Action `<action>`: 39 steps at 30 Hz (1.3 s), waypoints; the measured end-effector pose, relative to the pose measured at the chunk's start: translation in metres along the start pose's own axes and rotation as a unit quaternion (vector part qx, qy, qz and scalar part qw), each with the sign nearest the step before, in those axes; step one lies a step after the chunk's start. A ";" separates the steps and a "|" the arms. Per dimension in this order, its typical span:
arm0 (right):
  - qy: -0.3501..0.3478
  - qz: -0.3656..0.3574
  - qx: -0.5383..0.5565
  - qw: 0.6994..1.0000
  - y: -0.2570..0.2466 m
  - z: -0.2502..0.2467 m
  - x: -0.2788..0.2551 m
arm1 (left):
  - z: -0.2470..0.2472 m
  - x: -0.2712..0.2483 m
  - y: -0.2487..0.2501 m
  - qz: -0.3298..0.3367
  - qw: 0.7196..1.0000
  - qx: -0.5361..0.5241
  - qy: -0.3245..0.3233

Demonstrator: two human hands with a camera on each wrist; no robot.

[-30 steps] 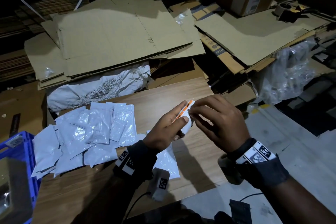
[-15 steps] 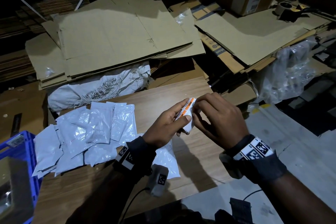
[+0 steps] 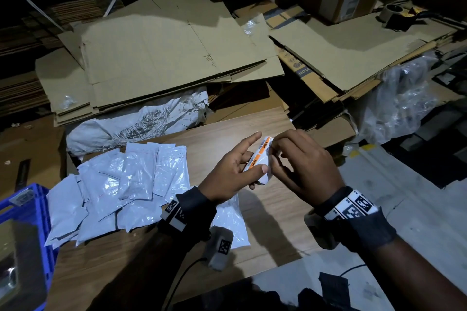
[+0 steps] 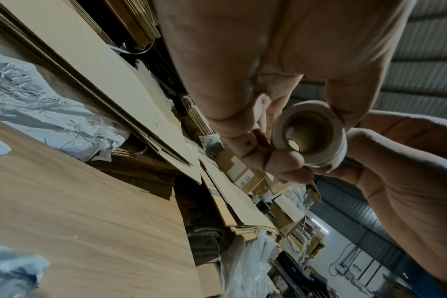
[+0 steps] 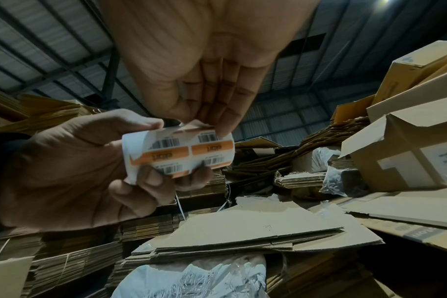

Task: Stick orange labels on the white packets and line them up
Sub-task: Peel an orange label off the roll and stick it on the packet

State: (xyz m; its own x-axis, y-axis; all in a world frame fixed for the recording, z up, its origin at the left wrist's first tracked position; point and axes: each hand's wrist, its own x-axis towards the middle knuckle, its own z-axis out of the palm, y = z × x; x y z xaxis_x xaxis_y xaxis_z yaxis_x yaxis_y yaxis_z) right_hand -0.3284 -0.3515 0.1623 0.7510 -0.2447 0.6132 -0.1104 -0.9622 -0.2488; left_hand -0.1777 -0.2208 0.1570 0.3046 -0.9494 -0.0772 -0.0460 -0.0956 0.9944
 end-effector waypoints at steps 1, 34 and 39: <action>0.001 0.003 0.012 1.000 0.000 0.000 0.000 | 0.000 0.000 -0.001 0.001 1.000 -0.003 -0.001; 0.135 0.350 0.281 0.884 0.071 0.006 -0.075 | 0.044 0.088 -0.145 -0.071 0.992 0.072 0.078; 0.119 0.383 0.250 0.881 0.082 0.012 -0.096 | 0.062 0.122 -0.175 -0.100 0.990 0.082 0.064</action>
State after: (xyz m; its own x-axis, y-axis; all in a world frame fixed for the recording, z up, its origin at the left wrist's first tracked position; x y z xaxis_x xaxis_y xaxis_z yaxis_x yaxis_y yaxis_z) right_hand -0.4016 -0.4052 0.0740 0.4163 -0.8749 0.2474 -0.1791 -0.3456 -0.9211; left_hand -0.1920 -0.3384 -0.0310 0.4413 -0.8616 -0.2507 -0.1234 -0.3350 0.9341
